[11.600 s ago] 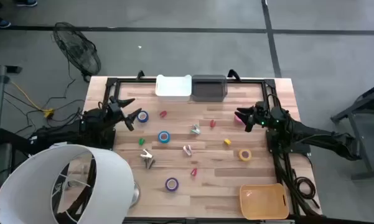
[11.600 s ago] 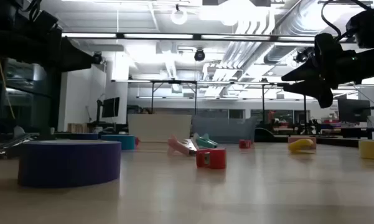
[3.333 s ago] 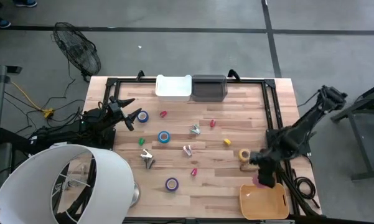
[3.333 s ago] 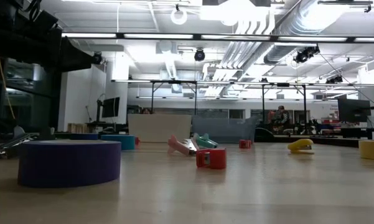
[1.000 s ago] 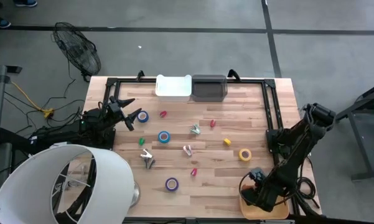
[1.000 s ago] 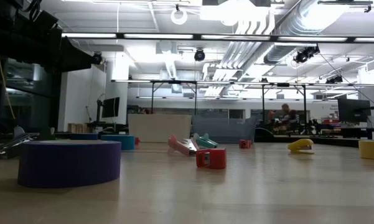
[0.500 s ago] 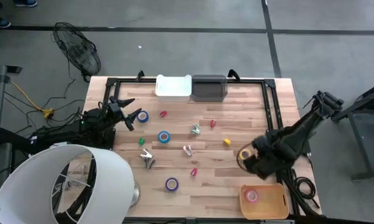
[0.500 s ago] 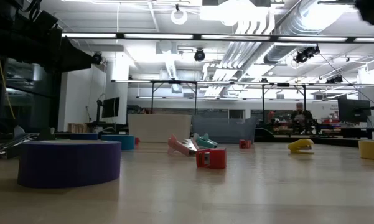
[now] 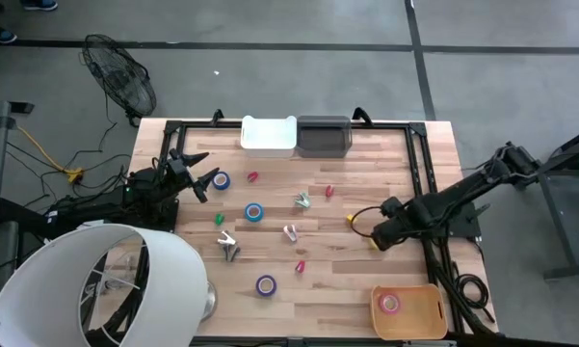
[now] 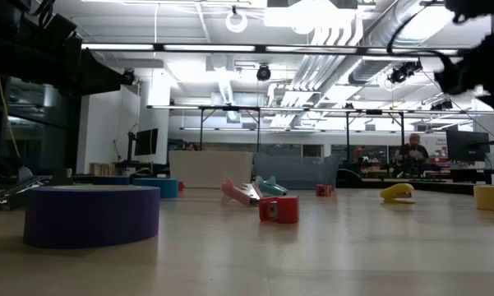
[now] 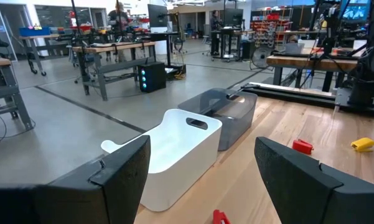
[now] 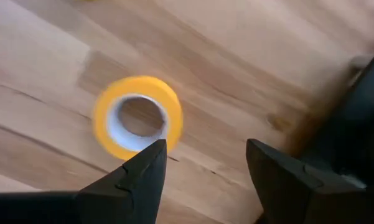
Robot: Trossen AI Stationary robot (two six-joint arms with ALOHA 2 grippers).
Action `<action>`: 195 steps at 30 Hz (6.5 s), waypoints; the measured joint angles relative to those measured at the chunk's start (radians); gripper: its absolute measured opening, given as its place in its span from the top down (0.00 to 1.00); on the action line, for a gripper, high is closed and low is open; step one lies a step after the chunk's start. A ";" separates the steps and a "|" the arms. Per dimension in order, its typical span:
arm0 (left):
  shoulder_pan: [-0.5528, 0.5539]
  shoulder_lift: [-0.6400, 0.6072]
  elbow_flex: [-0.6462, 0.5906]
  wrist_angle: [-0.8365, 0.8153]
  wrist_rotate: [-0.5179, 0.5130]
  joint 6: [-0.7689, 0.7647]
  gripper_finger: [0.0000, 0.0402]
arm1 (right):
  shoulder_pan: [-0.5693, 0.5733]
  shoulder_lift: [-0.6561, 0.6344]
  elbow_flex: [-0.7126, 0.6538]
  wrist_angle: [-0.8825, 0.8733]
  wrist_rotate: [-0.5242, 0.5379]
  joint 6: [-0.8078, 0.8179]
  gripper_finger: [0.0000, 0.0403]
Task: Pick and place Stapler, Stapler remover, tape
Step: Put the yellow tape into the yellow bin, then put the yellow stapler into the black bin
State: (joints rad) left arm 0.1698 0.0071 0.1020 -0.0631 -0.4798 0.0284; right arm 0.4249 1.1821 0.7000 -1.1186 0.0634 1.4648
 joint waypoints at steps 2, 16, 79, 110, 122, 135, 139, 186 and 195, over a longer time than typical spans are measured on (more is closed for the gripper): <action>0.000 0.000 0.000 0.000 0.000 0.000 0.29 | -0.020 -0.016 -0.044 0.051 -0.011 0.005 0.48; 0.000 0.000 0.000 0.000 0.000 0.000 0.29 | -0.113 0.026 -0.115 0.224 -0.088 0.095 0.48; 0.000 0.000 0.000 0.000 0.000 0.000 0.29 | 0.340 -0.031 0.082 0.067 -0.174 0.361 0.93; 0.000 0.000 0.000 0.000 0.000 0.000 0.29 | 0.717 0.128 0.085 0.379 -0.195 0.423 0.93; 0.000 0.000 0.000 0.000 0.000 0.000 0.29 | 0.717 0.316 0.085 0.492 -0.238 0.049 0.93; 0.000 0.000 0.000 0.000 0.000 0.000 0.29 | 0.714 0.349 0.085 0.434 -0.283 -0.005 0.78; 0.000 0.000 0.000 0.000 0.000 0.000 0.29 | 0.714 0.349 0.085 0.439 -0.326 -0.002 0.73; 0.000 0.000 0.000 0.000 0.000 0.000 0.29 | 0.284 -0.071 0.085 0.086 -0.044 -0.418 0.55; 0.000 0.000 0.000 0.000 0.000 0.000 0.29 | -0.017 -0.069 0.085 0.101 -0.037 -0.461 0.55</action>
State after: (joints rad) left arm 0.1699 0.0067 0.1020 -0.0628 -0.4801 0.0281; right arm 0.4075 1.1130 0.7845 -1.0175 0.0266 1.0033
